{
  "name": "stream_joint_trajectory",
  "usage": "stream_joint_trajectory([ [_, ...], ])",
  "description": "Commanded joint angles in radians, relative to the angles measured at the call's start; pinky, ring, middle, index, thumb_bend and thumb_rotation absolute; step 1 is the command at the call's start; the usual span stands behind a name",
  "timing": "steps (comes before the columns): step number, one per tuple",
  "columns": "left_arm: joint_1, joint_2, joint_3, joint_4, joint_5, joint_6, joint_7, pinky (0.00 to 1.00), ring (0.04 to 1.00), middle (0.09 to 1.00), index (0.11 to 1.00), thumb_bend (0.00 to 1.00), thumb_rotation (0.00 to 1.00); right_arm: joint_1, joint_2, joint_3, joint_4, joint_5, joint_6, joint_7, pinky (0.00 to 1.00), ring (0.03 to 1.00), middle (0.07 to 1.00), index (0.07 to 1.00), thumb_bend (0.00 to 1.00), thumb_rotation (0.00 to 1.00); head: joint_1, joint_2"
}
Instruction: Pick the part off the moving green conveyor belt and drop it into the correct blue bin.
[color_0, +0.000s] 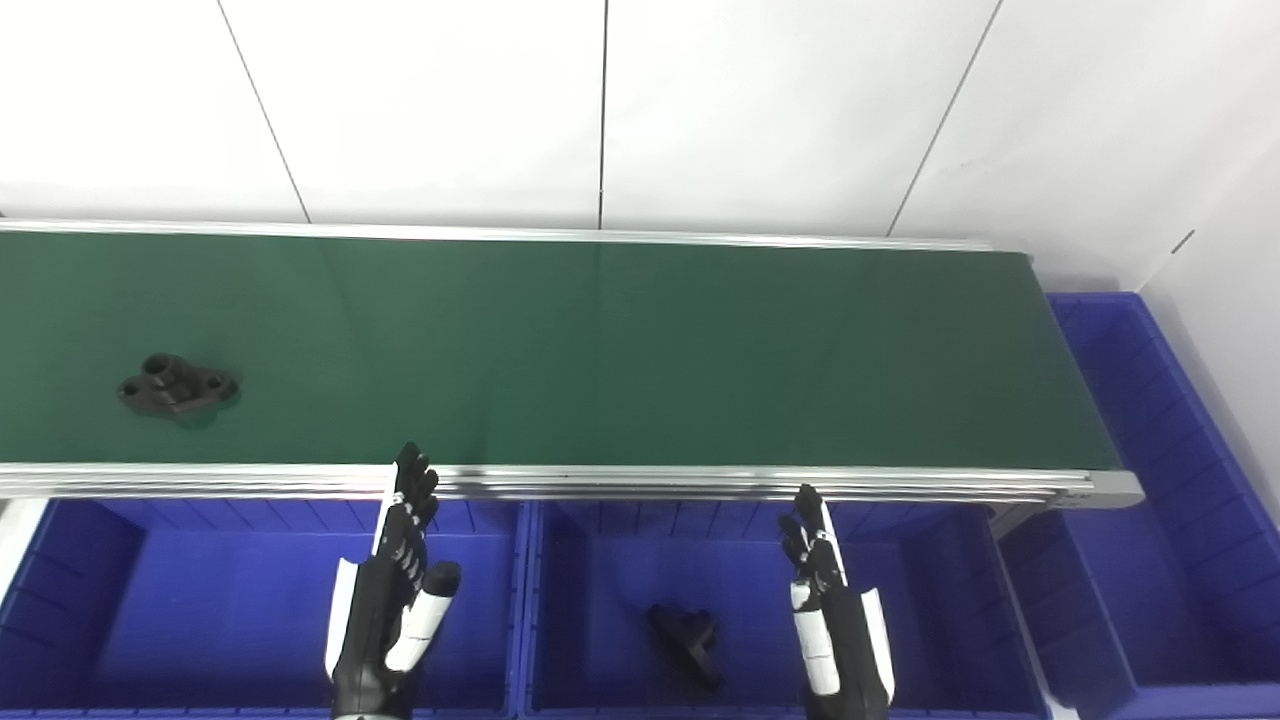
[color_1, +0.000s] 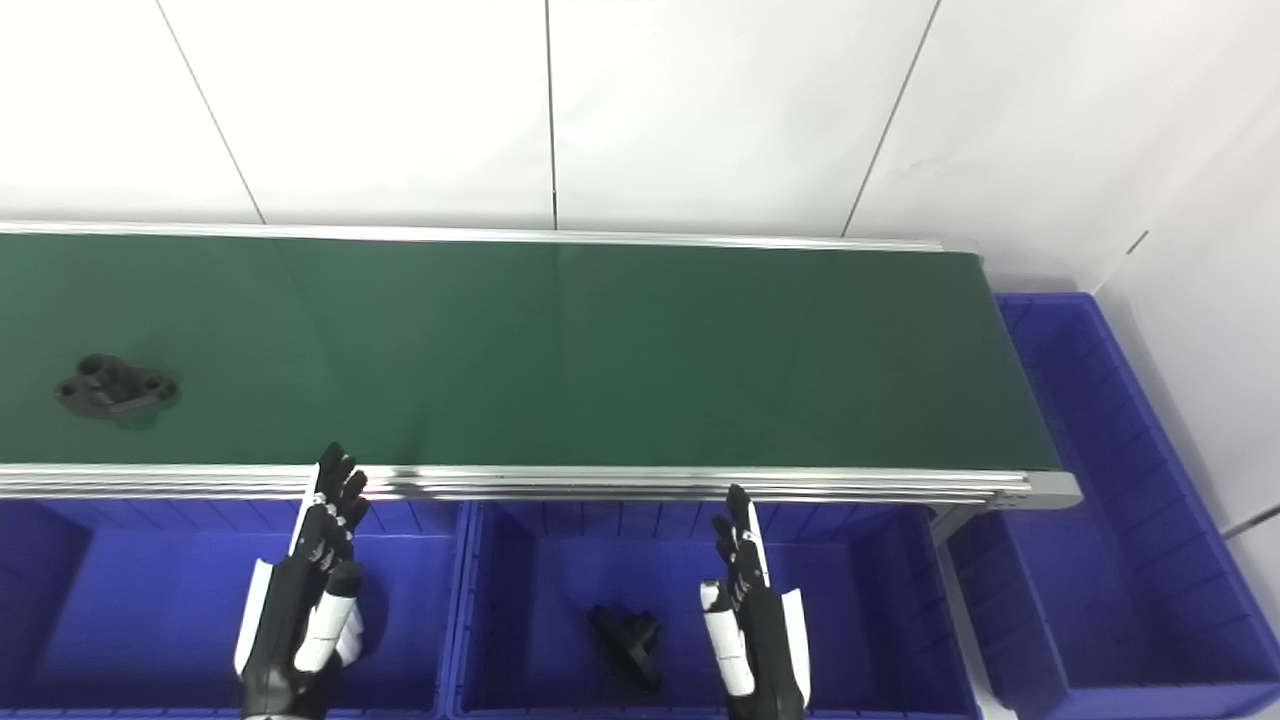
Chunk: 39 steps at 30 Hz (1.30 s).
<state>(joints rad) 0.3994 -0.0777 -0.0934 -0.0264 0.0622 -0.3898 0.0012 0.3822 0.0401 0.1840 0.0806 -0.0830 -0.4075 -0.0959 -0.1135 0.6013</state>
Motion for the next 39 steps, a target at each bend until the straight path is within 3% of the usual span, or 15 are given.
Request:
stream_joint_trajectory([
  [1, 0.004, 0.002, -0.008, -0.035, 0.001, -0.024, -0.001, 0.98, 0.988, 1.0, 1.0, 0.8, 0.85, -0.004, 0.008, 0.001, -0.017, 0.004, -0.062, 0.003, 0.96, 0.966, 1.0, 1.0, 0.75, 0.95, 0.0, -0.001],
  [13, 0.002, 0.001, -0.011, -0.025, -0.009, -0.033, -0.004, 1.0, 0.998, 1.0, 1.0, 0.79, 0.84, -0.01, 0.002, 0.0, -0.01, 0.003, -0.062, 0.006, 0.97, 0.972, 1.0, 1.0, 0.75, 0.94, 0.01, -0.01],
  [18, 0.0, -0.007, -0.012, -0.005, 0.017, -0.043, 0.01, 0.97, 0.979, 1.0, 1.0, 0.81, 0.85, -0.013, -0.009, -0.001, 0.0, 0.014, -0.062, 0.008, 0.98, 0.978, 1.0, 1.0, 0.74, 0.93, 0.052, -0.046],
  [24, -0.005, -0.032, -0.021, 0.039, 0.076, -0.069, 0.043, 0.91, 0.946, 1.0, 1.0, 0.83, 0.85, -0.024, -0.044, -0.005, 0.029, -0.003, -0.062, -0.011, 0.97, 0.982, 1.0, 1.0, 0.68, 0.99, 0.164, -0.103],
  [25, -0.008, -0.034, -0.027, 0.05, 0.086, -0.074, 0.05, 0.9, 0.943, 1.0, 1.0, 0.84, 0.85, -0.027, -0.05, -0.007, 0.037, -0.006, -0.062, -0.016, 0.97, 0.984, 1.0, 1.0, 0.7, 1.0, 0.209, -0.123],
  [32, -0.027, -0.038, -0.056, 0.095, 0.071, -0.079, 0.069, 0.84, 0.943, 0.988, 1.0, 0.87, 0.76, -0.033, -0.064, -0.027, 0.069, 0.042, -0.062, 0.005, 1.0, 1.0, 1.0, 1.0, 0.75, 1.0, 0.28, -0.17],
  [39, -0.031, -0.033, -0.075, 0.091, 0.087, -0.079, 0.096, 0.81, 0.926, 0.976, 1.0, 0.87, 0.72, -0.036, -0.065, -0.038, 0.072, 0.042, -0.062, 0.01, 1.0, 1.0, 1.0, 1.0, 0.83, 1.0, 0.281, -0.153],
])
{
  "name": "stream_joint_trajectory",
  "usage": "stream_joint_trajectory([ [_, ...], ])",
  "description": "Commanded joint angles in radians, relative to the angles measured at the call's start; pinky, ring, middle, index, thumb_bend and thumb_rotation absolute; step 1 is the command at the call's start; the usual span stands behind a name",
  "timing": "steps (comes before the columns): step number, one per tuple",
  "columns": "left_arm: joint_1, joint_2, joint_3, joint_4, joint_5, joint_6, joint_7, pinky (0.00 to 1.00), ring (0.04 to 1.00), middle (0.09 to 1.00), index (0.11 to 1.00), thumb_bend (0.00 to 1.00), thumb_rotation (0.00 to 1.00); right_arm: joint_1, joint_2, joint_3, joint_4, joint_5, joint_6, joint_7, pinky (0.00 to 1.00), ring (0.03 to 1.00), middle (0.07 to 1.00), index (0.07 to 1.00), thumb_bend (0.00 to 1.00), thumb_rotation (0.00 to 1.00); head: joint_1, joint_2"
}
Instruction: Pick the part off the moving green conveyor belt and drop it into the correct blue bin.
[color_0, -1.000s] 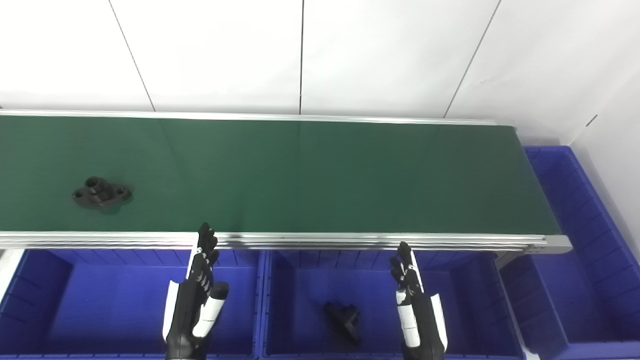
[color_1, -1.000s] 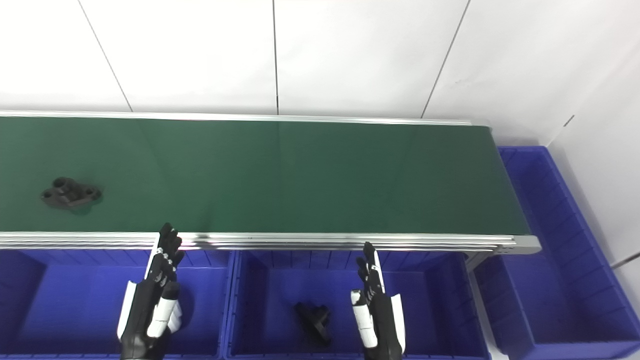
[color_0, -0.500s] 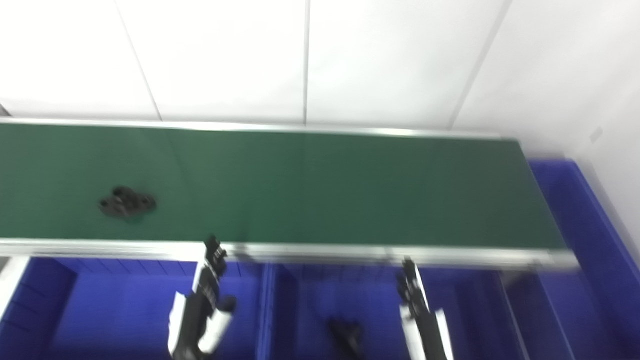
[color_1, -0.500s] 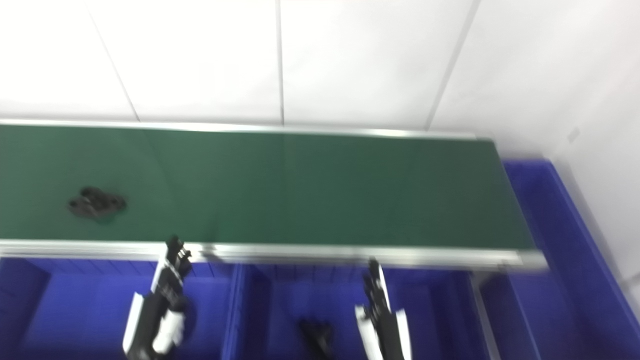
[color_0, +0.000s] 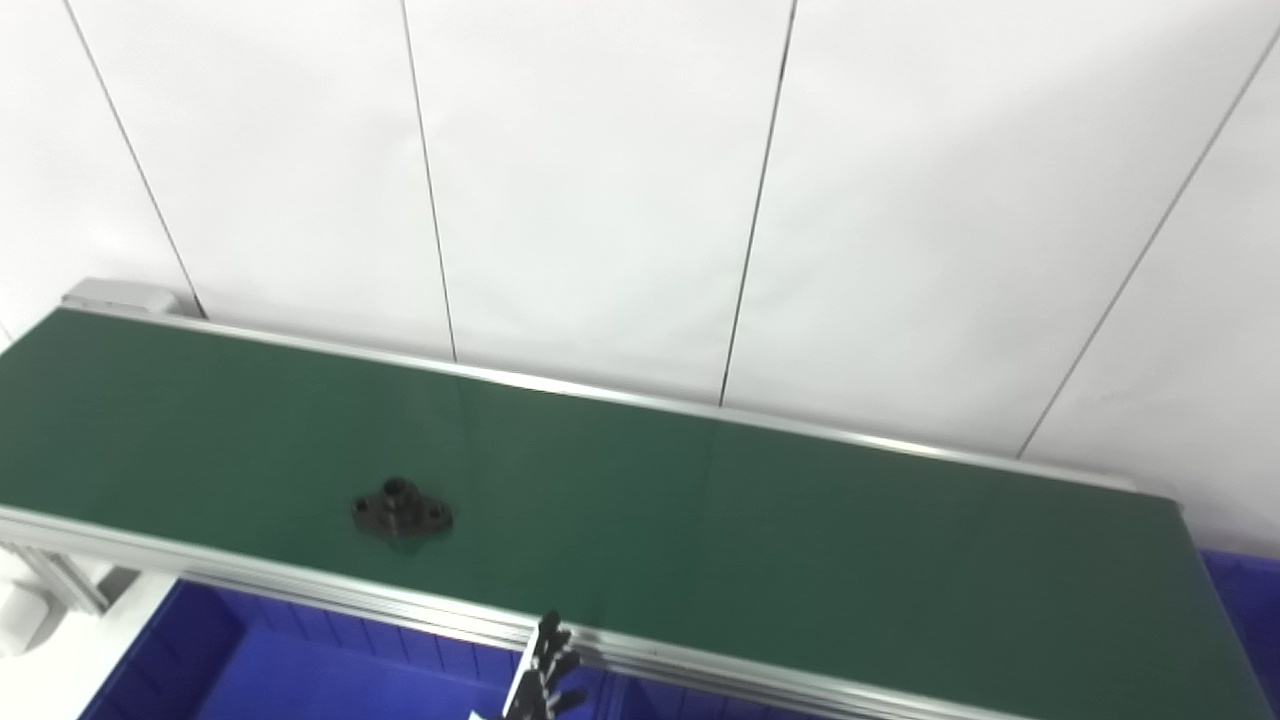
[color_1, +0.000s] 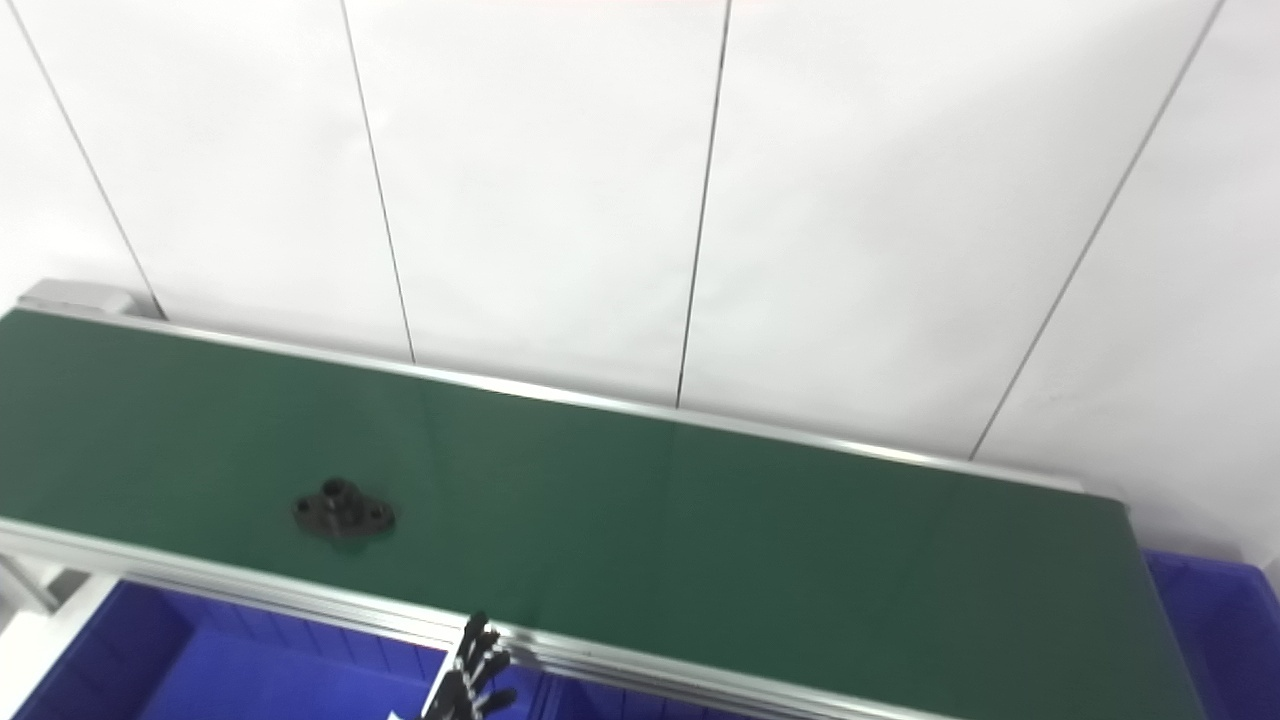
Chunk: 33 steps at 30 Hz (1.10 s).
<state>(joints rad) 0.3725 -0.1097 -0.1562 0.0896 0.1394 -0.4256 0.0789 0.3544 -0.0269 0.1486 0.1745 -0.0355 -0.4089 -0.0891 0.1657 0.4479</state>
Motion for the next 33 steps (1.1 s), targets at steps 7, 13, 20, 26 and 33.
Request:
stream_joint_trajectory([
  [7, -0.001, 0.004, -0.018, -0.05, 0.016, -0.042, 0.024, 0.81, 0.932, 0.979, 1.0, 0.88, 0.71, -0.016, -0.027, 0.03, -0.066, -0.118, -0.061, -0.05, 1.0, 0.999, 1.0, 1.0, 0.72, 0.96, -0.042, 0.062],
  [13, 0.007, 0.013, -0.011, -0.086, -0.017, -0.009, -0.002, 0.84, 0.942, 0.994, 1.0, 0.91, 0.71, -0.046, -0.038, 0.037, -0.147, -0.361, -0.049, -0.141, 0.98, 0.971, 0.982, 1.0, 0.72, 0.77, -0.102, 0.099],
  [20, 0.007, 0.029, -0.008, -0.123, -0.029, 0.025, -0.023, 0.87, 0.961, 1.0, 1.0, 0.89, 0.75, -0.124, -0.032, 0.005, -0.328, -0.587, 0.102, -0.123, 0.89, 0.941, 0.961, 0.96, 0.9, 0.55, -0.177, 0.14],
  [26, 0.001, 0.029, -0.009, -0.117, -0.028, 0.015, -0.026, 0.92, 0.969, 1.0, 1.0, 0.83, 0.78, -0.236, -0.028, -0.002, -0.418, -0.667, 0.303, -0.01, 0.67, 0.789, 0.855, 0.858, 1.0, 0.42, -0.193, 0.145],
  [33, 0.005, 0.021, -0.02, -0.121, -0.042, 0.016, -0.031, 0.95, 0.979, 1.0, 1.0, 0.82, 0.78, -0.394, -0.035, 0.047, -0.383, -0.804, 0.438, 0.068, 0.67, 0.779, 0.844, 0.848, 1.0, 0.41, -0.205, 0.15],
])
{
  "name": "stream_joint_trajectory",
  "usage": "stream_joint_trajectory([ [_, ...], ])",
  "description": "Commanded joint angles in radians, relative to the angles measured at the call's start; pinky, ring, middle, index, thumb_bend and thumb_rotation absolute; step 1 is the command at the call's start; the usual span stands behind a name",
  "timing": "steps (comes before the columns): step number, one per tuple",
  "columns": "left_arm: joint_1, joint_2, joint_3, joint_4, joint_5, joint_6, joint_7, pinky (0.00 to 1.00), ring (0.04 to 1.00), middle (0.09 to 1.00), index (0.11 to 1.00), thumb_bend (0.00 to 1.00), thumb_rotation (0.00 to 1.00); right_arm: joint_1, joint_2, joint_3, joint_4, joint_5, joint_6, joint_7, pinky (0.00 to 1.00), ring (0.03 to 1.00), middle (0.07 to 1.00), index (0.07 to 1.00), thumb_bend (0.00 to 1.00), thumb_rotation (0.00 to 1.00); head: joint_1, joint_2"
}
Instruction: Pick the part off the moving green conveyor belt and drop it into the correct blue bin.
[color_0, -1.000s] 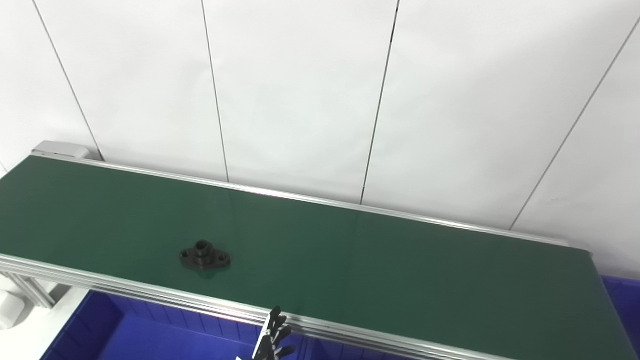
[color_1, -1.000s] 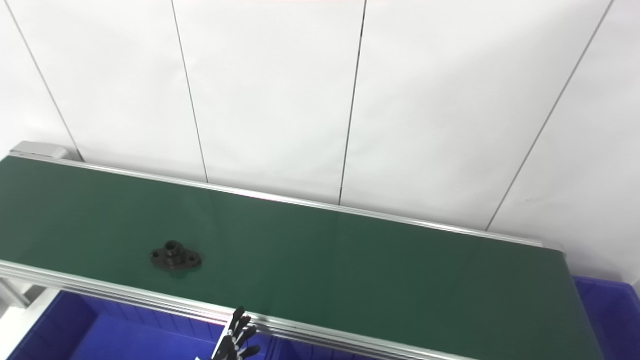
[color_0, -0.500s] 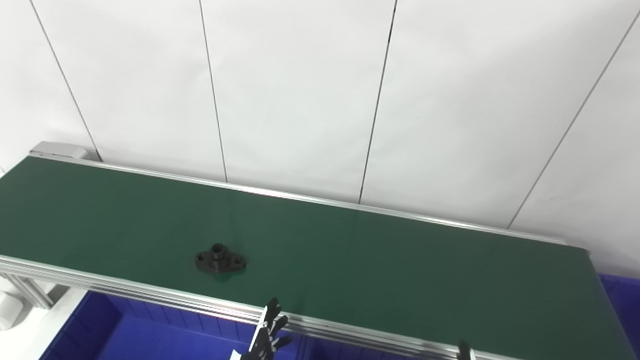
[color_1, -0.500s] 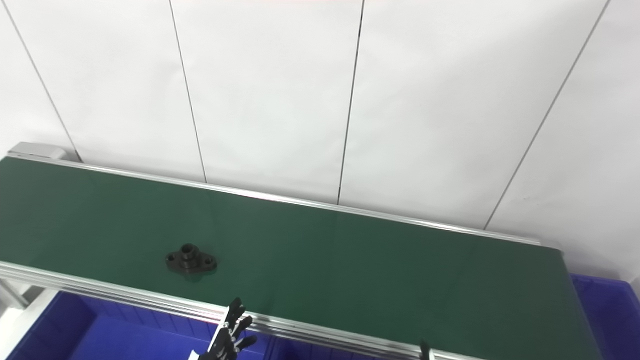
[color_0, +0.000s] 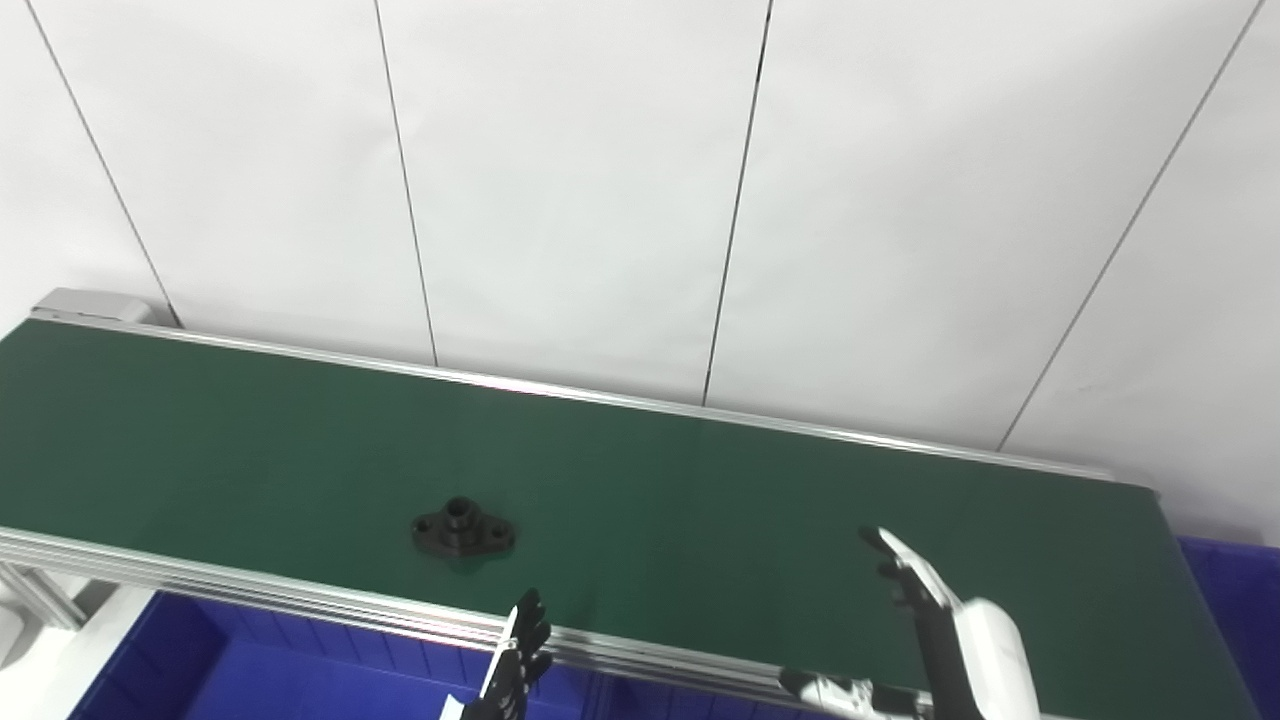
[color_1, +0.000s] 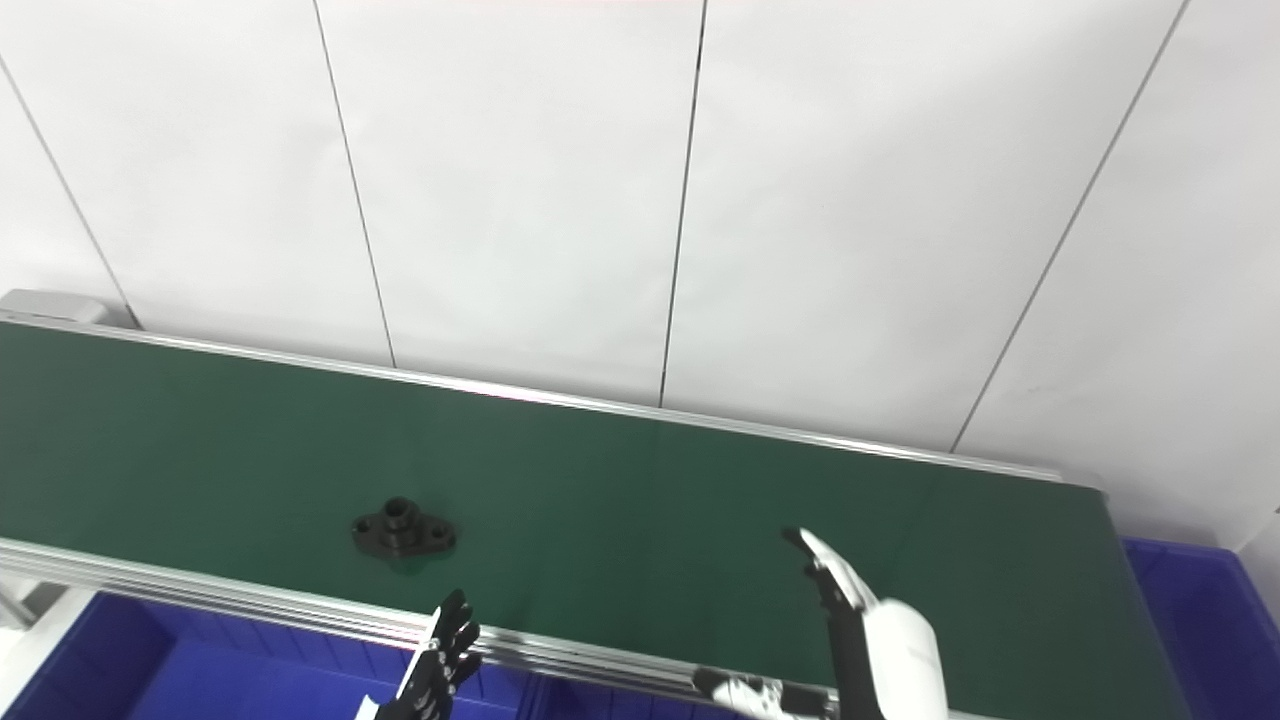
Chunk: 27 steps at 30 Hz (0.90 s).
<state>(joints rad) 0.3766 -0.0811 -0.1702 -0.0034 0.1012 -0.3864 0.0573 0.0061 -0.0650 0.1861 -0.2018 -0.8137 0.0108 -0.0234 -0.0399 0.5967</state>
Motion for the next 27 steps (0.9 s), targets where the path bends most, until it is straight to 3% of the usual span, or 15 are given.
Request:
stream_joint_trajectory([
  [1, 0.003, -0.008, -0.008, -0.031, -0.005, -0.022, -0.009, 0.95, 0.982, 1.0, 1.0, 0.82, 0.79, -0.072, 0.003, 0.02, 0.009, -0.044, 0.033, 0.012, 0.68, 0.783, 0.848, 0.85, 1.0, 0.42, 0.001, 0.001],
  [12, 0.01, -0.026, -0.015, -0.031, 0.004, -0.03, -0.002, 0.95, 0.981, 1.0, 1.0, 0.82, 0.78, -0.29, -0.001, 0.131, 0.209, -0.177, 0.132, 0.075, 0.73, 0.797, 0.817, 0.834, 1.0, 0.46, 0.027, 0.004],
  [18, 0.015, -0.036, -0.02, -0.032, 0.014, -0.033, 0.002, 0.91, 0.964, 1.0, 1.0, 0.83, 0.76, -0.365, 0.008, 0.172, 0.312, -0.181, 0.159, 0.081, 0.74, 0.787, 0.801, 0.822, 1.0, 0.43, 0.039, 0.006],
  [27, 0.028, -0.05, -0.031, -0.048, 0.026, -0.029, 0.001, 0.91, 0.963, 1.0, 1.0, 0.83, 0.77, -0.457, 0.032, 0.218, 0.454, -0.169, 0.199, 0.078, 0.7, 0.757, 0.799, 0.823, 1.0, 0.47, 0.05, 0.011],
])
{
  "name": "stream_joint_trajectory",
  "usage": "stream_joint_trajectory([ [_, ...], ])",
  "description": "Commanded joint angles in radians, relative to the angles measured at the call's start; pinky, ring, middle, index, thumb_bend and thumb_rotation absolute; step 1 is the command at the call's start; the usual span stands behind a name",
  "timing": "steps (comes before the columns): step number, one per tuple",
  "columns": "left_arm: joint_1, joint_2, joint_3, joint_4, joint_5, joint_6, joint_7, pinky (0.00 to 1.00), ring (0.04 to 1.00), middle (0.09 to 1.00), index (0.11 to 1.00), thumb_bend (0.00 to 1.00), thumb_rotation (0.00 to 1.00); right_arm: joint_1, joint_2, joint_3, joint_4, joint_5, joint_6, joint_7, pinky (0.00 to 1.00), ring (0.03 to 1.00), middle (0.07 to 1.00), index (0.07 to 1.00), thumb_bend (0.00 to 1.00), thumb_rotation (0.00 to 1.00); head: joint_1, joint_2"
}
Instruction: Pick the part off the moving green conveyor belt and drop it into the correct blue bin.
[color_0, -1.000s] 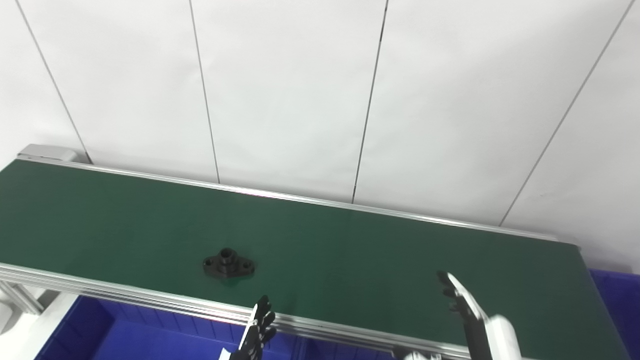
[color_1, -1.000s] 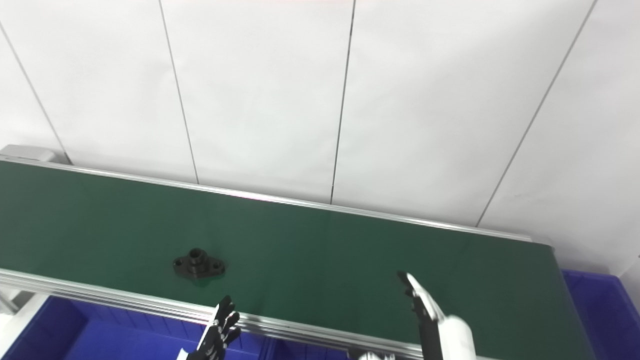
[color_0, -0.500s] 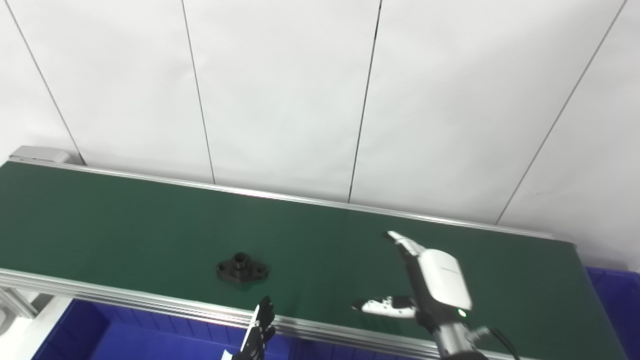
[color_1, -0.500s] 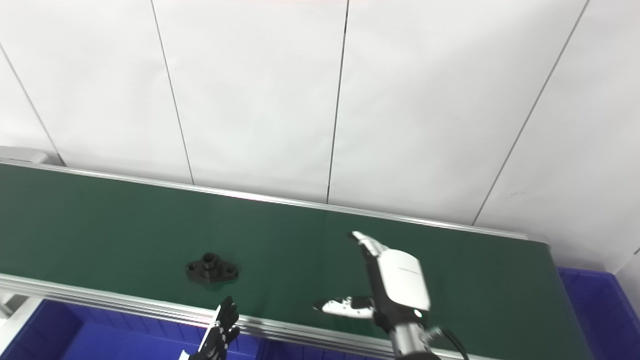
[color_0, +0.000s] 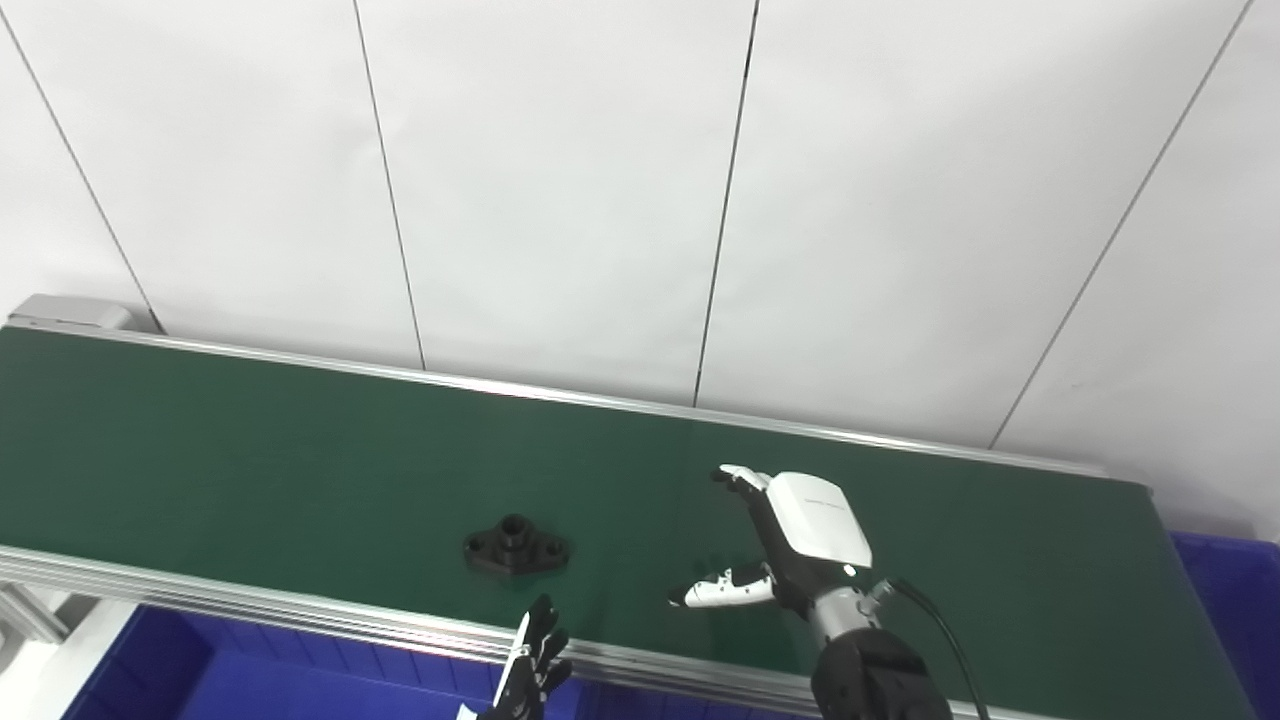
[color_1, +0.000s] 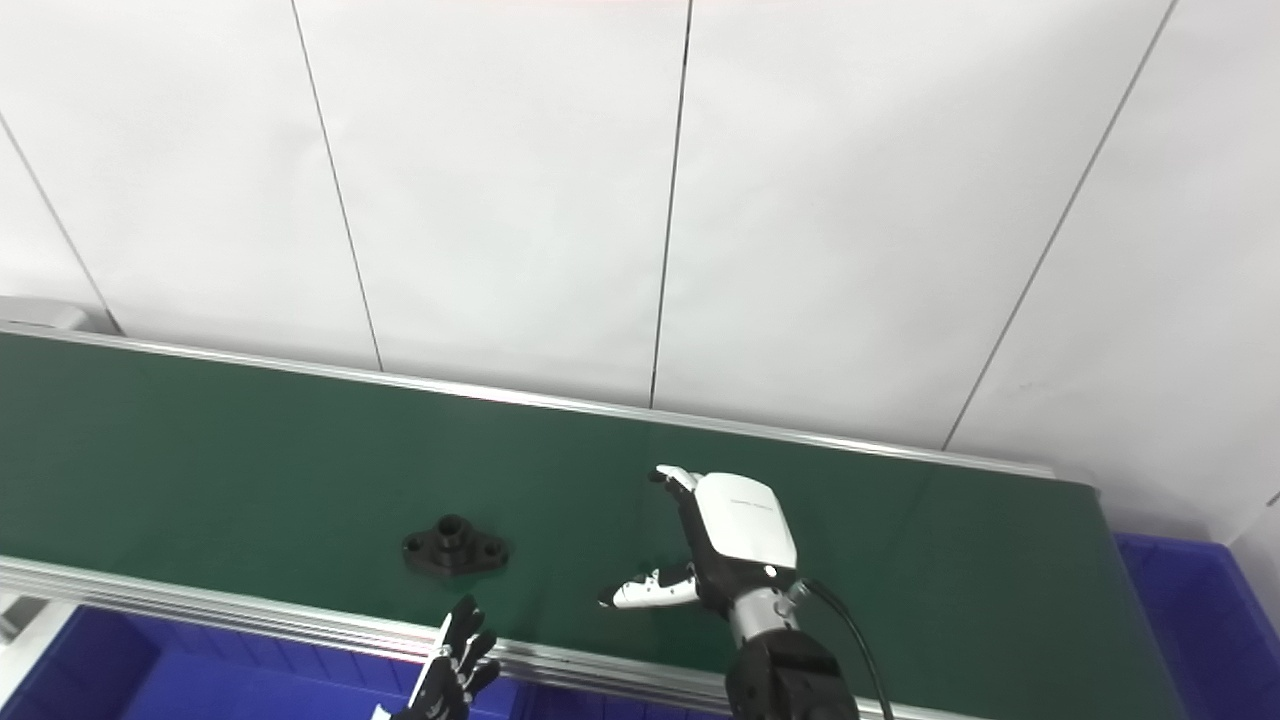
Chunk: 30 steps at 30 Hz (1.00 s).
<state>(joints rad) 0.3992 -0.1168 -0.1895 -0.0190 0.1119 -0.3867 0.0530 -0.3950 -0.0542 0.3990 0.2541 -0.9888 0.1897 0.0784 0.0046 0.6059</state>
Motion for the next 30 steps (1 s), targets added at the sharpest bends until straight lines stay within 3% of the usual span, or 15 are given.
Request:
stream_joint_trajectory([
  [1, 0.006, -0.017, -0.011, -0.033, 0.019, -0.029, 0.008, 0.91, 0.964, 1.0, 1.0, 0.84, 0.78, -0.064, 0.024, 0.009, 0.012, 0.007, 0.02, -0.026, 0.7, 0.76, 0.801, 0.825, 1.0, 0.48, 0.005, 0.002],
  [14, 0.023, -0.064, -0.032, -0.058, 0.048, -0.031, 0.037, 0.88, 0.95, 1.0, 1.0, 0.85, 0.77, -0.154, 0.049, 0.064, 0.121, 0.022, 0.026, -0.021, 0.72, 0.774, 0.814, 0.829, 1.0, 0.48, 0.036, 0.012],
  [30, 0.034, -0.083, -0.044, -0.072, 0.067, -0.028, 0.055, 0.83, 0.918, 0.98, 1.0, 0.86, 0.76, -0.153, 0.07, 0.144, 0.139, 0.027, 0.033, -0.004, 0.73, 0.778, 0.82, 0.842, 1.0, 0.48, 0.048, 0.027],
])
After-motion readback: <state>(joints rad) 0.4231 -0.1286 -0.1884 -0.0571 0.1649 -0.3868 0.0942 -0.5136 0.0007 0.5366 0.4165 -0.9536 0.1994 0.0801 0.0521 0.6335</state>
